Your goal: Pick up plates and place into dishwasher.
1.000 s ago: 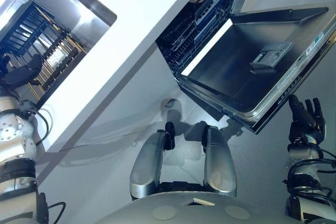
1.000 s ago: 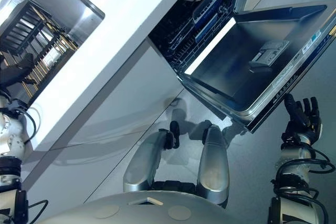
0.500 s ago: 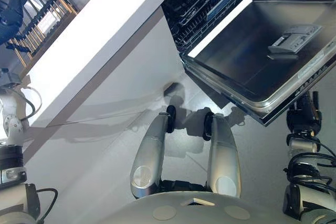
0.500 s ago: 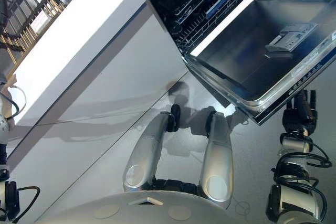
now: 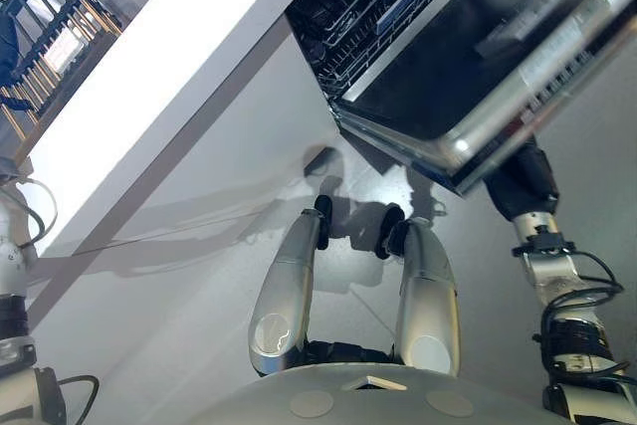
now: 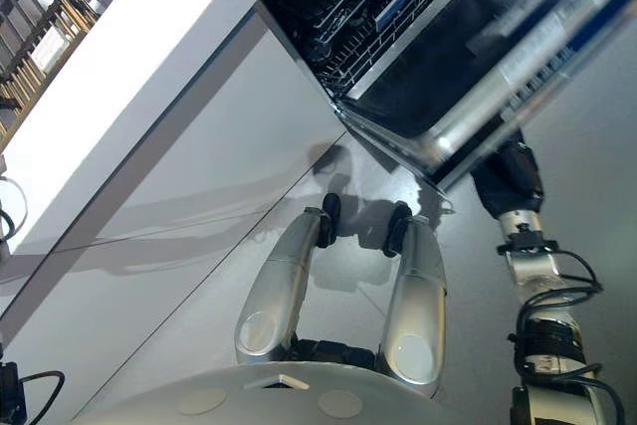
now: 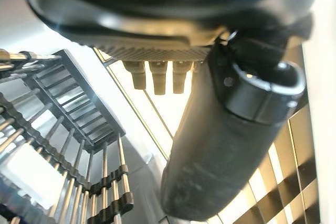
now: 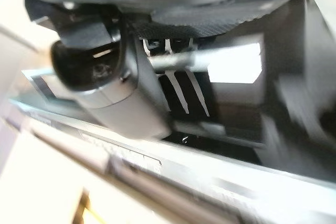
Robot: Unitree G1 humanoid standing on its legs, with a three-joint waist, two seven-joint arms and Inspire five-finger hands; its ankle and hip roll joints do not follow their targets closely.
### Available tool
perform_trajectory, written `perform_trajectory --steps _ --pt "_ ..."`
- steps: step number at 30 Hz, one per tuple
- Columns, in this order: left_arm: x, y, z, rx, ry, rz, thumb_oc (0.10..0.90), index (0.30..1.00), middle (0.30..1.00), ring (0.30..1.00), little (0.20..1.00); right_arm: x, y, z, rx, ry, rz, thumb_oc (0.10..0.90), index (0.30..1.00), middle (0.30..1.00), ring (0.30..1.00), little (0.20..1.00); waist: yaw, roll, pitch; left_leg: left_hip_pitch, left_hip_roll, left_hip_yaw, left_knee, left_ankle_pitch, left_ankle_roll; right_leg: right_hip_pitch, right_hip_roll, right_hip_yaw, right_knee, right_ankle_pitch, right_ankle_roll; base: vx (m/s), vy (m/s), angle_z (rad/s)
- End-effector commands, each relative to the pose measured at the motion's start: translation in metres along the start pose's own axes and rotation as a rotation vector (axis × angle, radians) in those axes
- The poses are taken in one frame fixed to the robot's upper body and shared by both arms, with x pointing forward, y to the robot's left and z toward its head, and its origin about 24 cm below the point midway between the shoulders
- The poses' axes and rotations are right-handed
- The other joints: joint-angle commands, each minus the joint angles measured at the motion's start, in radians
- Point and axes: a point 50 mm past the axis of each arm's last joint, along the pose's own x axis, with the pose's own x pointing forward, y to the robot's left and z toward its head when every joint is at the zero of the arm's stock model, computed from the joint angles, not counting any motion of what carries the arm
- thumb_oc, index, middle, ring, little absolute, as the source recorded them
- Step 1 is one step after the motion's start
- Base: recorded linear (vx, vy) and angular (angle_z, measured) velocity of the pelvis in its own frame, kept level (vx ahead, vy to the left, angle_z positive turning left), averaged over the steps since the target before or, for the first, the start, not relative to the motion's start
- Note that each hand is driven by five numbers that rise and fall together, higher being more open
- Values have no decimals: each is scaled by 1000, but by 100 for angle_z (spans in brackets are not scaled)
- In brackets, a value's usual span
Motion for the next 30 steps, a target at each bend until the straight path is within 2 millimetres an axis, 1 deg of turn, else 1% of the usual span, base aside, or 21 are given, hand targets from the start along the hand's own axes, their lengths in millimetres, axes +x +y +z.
perform_trajectory --steps 1,4,7,10,11,12,14,15,16,17,18,19,20,21,23,24,25,26,27,28,30 --pt "-21 -72 -31 -245 45 -18 800 900 900 900 900 74 200 -37 -4 107 1066 800 900 900 900 900 1 -138 57 42 -53 88 -108 -25 109 -11 69 115 -86 102 42 -55 16 21" --pt "-16 -72 -30 -250 35 -29 800 900 900 900 900 66 240 -32 -50 80 1242 800 900 900 900 900 6 -145 57 61 -53 89 -136 -18 113 12 74 112 -128 126 48 -43 20 23" --pt "-10 -72 -27 -251 24 -39 800 900 900 900 900 55 261 -32 -110 80 1395 800 900 900 900 900 12 -153 57 77 -52 90 -160 -14 121 28 78 111 -159 144 54 -36 -6 47" --pt "-6 -73 -25 -252 16 -43 800 900 900 900 900 50 267 -33 -155 62 1426 800 900 900 900 900 14 -158 57 86 -50 92 -175 -9 124 35 79 107 -169 154 59 -43 -32 31" --pt "-4 -73 -23 -249 8 -48 800 900 900 900 900 52 267 -34 -189 29 1375 800 900 900 900 900 18 -163 57 93 -48 94 -190 -5 126 39 80 103 -179 163 64 -48 -28 -10" --pt "-4 -73 -23 -249 8 -48 800 900 900 900 900 52 267 -34 -189 29 1375 800 900 900 900 900 18 -163 57 93 -48 94 -190 -5 126 39 80 103 -179 163 64 -68 -39 -10" --pt "-3 -73 -23 -248 9 -49 800 900 900 900 900 61 257 -32 -218 -20 1227 800 900 900 900 900 16 -163 57 109 -46 96 -207 -2 128 48 80 101 -189 169 70 -42 -22 1" --pt "-4 -73 -25 -245 13 -50 800 900 900 900 900 69 245 -30 -242 -63 1093 800 900 900 900 900 13 -163 57 123 -45 96 -215 -2 129 58 78 101 -194 170 73 -43 -12 10" --pt "-7 -70 -28 -245 21 -44 800 900 900 900 900 79 220 -28 -277 -88 922 800 900 900 900 900 7 -161 57 148 -44 97 -229 -2 130 76 78 106 -206 170 77 -32 -2 8" --pt "-8 -69 -28 -246 24 -42 800 900 900 900 900 82 212 -27 -297 -100 872 800 900 900 900 900 6 -160 56 155 -44 97 -234 -2 131 82 78 106 -210 170 79 -27 24 6" --pt "-16 -65 -34 -242 40 -32 800 900 900 900 900 86 167 -25 -326 -103 661 800 900 900 900 900 -2 -157 41 186 -46 98 -261 1 131 104 77 113 -235 171 84 -2 31 5" --pt "-23 -63 -37 -242 52 -28 800 900 900 900 900 82 141 -28 -350 -89 564 800 900 900 900 900 -6 -156 28 206 -48 98 -279 3 130 121 76 115 -256 172 88 8 37 7" --pt "-32 -61 -41 -241 66 -22 800 900 900 900 900 74 113 -29 -366 -81 438 800 900 900 900 900 -11 -155 13 229 -50 97 -303 7 129 141 73 117 -282 175 93 0 0 0" --pt "-42 -57 -45 -237 81 -20 800 900 900 900 900 60 86 -31 -398 -70 340 800 900 900 900 900 -16 -153 -3 256 -52 99 -330 12 127 164 71 120 -316 179 98 38 25 -5" --pt "-59 -52 -51 -241 110 -13 800 900 900 900 900 33 44 -43 -367 -7 167 800 900 900 900 900 -29 -149 -37 306 -55 99 -382 24 119 209 71 130 -375 188 107 53 21 -13" --pt "-66 -50 -54 -238 127 -11 800 900 900 900 900 18 24 -48 -360 24 92 800 900 900 900 900 -35 -146 -53 333 -57 100 -409 32 114 233 72 132 -405 193 112 76 23 -16" --pt "-76 -46 -60 -247 156 -5 800 900 900 900 900 -6 -3 -54 -379 78 -48 800 900 900 900 900 -46 -139 -79 373 -59 101 -449 43 106 270 71 134 -447 198 116 77 26 -15" --pt "-79 -45 -62 -251 169 -3 800 900 900 900 900 -15 -11 -56 -388 101 -88 800 900 900 900 900 -49 -134 -88 392 -59 99 -469 49 102 289 70 132 -467 200 116 75 20 -11" --pt "-85 -43 -67 -269 201 2 800 900 900 900 900 -36 -28 -63 -396 155 -184 800 900 900 900 900 -56 -128 -109 422 -57 98 -500 56 93 319 70 131 -499 203 118 30 7 -7" --pt "-85 -42 -68 -270 205 2 800 900 900 900 900 -38 -30 -63 -401 161 -195 800 900 900 900 900 -57 -128 -113 423 -56 98 -508 64 92 323 70 131 -510 211 117 56 -18 -2" --pt "-93 -41 -75 -292 256 5 800 900 900 900 900 -62 -46 -73 -409 233 -307 800 900 900 900 900 -68 -121 -142 470 -53 92 -544 66 82 374 73 135 -554 211 118 58 -57 4"
